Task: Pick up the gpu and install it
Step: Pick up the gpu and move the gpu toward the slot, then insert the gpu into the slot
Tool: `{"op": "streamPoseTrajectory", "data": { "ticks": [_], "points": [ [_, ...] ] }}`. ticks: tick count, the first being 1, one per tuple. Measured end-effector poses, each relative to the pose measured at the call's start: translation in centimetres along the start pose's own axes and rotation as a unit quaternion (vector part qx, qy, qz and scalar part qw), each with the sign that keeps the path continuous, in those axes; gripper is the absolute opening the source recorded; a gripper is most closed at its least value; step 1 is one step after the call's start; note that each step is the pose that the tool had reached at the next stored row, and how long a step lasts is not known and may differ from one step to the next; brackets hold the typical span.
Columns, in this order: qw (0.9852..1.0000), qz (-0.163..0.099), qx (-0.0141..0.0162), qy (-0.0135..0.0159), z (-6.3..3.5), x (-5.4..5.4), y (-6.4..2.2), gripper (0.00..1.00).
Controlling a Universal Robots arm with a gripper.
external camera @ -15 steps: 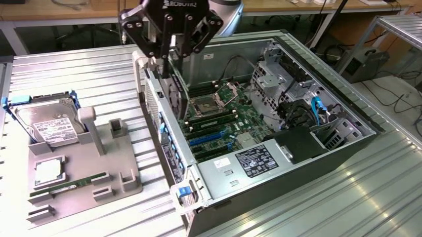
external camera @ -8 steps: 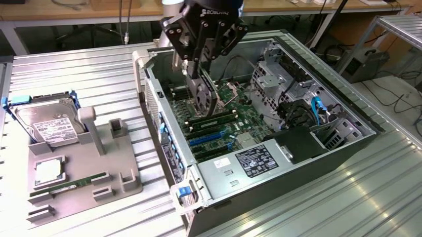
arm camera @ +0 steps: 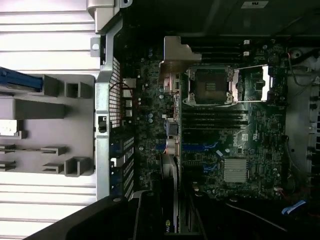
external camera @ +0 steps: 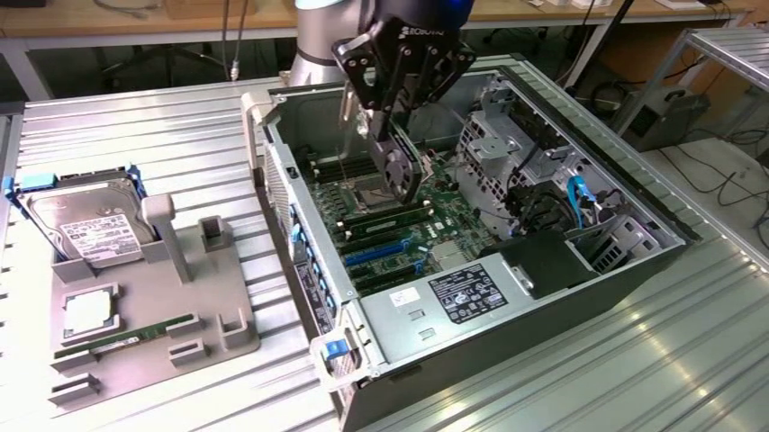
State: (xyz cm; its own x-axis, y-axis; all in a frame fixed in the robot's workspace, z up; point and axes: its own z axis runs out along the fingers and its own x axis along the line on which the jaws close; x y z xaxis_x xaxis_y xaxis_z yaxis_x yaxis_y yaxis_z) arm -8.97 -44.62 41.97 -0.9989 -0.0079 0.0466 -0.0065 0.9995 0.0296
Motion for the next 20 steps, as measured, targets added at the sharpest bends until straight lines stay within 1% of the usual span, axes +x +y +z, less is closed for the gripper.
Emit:
{"op": "streamPoseTrajectory", "data": {
  "ticks": [2, 3, 6, 9, 11, 13, 20],
  "points": [
    [1.0, 0.0, 0.0, 0.0002, 0.39, -1.1, 0.23, 0.26],
    [1.0, 0.0, 0.0, 0.0002, 0.61, -1.7, 0.25, 0.26],
    [1.0, 0.001, -0.0001, 0.0001, 1.12, -3.1, 0.22, 0.26],
    [1.0, 0.002, -0.0001, 0.0001, 1.62, -4.4, 0.2, 0.26],
    [1.0, 0.003, -0.0001, 0.0004, 1.81, -4.9, 0.19, 0.26],
    [1.0, 0.003, 0.0, 0.0009, 1.8, -5.0, 0.19, 0.26],
    [1.0, 0.003, -0.0001, 0.0009, 1.81, -5.0, 0.19, 0.26]
  ]
}}
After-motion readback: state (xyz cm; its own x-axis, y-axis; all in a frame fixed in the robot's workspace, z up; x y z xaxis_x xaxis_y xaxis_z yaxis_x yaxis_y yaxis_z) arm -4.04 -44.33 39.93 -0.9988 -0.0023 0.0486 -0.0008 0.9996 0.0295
